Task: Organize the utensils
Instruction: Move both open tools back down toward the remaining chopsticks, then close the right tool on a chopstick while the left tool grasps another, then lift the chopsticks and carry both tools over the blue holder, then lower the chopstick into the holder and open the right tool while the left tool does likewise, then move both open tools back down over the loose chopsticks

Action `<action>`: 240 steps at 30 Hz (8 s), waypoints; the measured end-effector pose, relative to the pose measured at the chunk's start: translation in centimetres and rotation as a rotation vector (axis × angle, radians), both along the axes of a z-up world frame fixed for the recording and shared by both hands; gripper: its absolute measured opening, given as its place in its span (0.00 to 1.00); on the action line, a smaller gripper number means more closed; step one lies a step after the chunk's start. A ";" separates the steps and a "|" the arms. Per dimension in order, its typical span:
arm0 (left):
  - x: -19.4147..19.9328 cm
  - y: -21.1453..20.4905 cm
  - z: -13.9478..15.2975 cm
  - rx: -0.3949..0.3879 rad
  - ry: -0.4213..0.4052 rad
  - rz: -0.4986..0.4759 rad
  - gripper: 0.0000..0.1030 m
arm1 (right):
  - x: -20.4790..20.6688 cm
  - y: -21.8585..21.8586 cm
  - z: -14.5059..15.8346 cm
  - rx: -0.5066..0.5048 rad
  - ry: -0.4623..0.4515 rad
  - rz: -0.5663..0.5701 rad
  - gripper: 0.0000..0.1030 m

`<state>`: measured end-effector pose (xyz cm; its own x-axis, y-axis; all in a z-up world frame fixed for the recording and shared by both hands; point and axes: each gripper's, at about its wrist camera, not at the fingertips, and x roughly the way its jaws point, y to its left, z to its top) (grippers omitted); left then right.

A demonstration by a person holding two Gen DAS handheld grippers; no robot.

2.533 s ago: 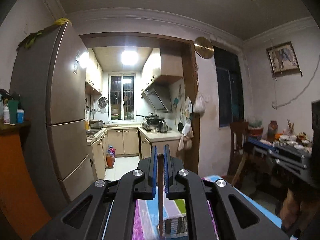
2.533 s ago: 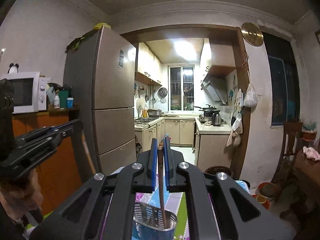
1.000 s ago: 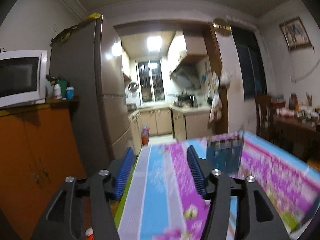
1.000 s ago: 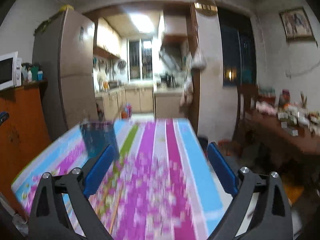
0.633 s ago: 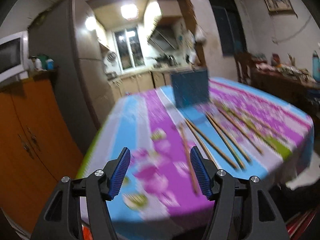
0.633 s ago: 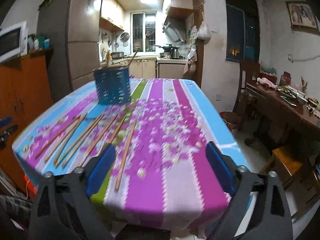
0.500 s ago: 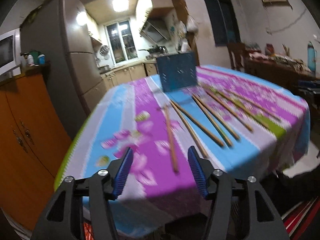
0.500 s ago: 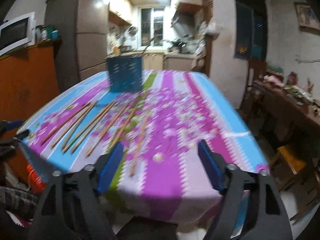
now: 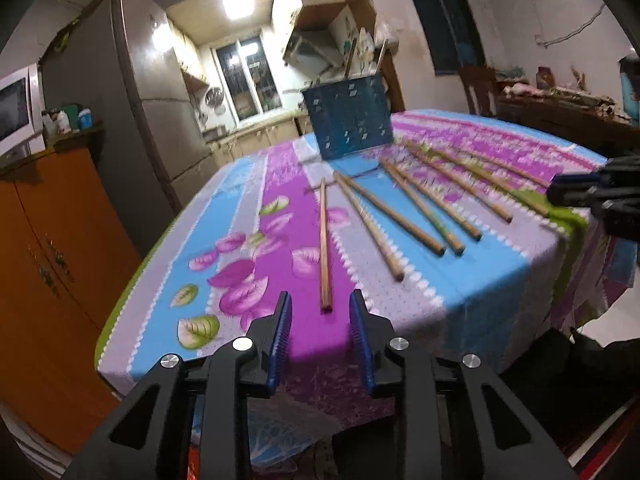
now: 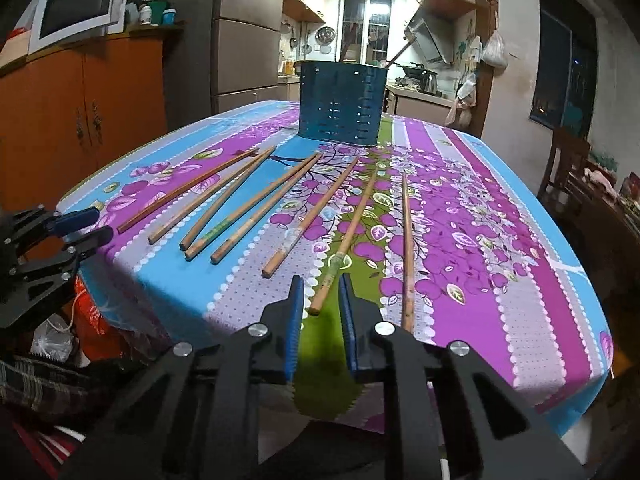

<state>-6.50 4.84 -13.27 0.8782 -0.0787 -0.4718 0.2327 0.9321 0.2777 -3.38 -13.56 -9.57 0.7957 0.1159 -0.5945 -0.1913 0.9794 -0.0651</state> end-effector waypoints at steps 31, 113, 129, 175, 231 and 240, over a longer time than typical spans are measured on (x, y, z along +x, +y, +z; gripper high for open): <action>3.2 -3.0 -1.8 -0.176 0.007 -0.046 0.21 | 0.9 0.1 -1.7 0.073 -0.008 -0.105 0.13; 9.1 1.8 21.1 -0.467 -0.149 -0.177 0.07 | 4.8 -5.4 17.8 0.235 -0.322 0.066 0.05; 16.9 1.3 29.7 -0.480 -0.303 -0.200 0.07 | 9.7 -6.5 27.0 0.226 -0.516 0.057 0.05; 20.7 2.4 26.1 -0.271 -0.430 -0.078 0.33 | 16.3 -16.2 22.3 0.125 -0.479 -0.256 0.38; 8.9 -4.5 2.1 -0.155 0.304 -0.194 0.18 | 1.1 -3.6 2.0 0.193 0.028 0.103 0.35; 9.4 -5.1 1.3 -0.158 0.337 -0.202 0.18 | 1.0 -3.6 1.8 0.196 0.033 0.104 0.37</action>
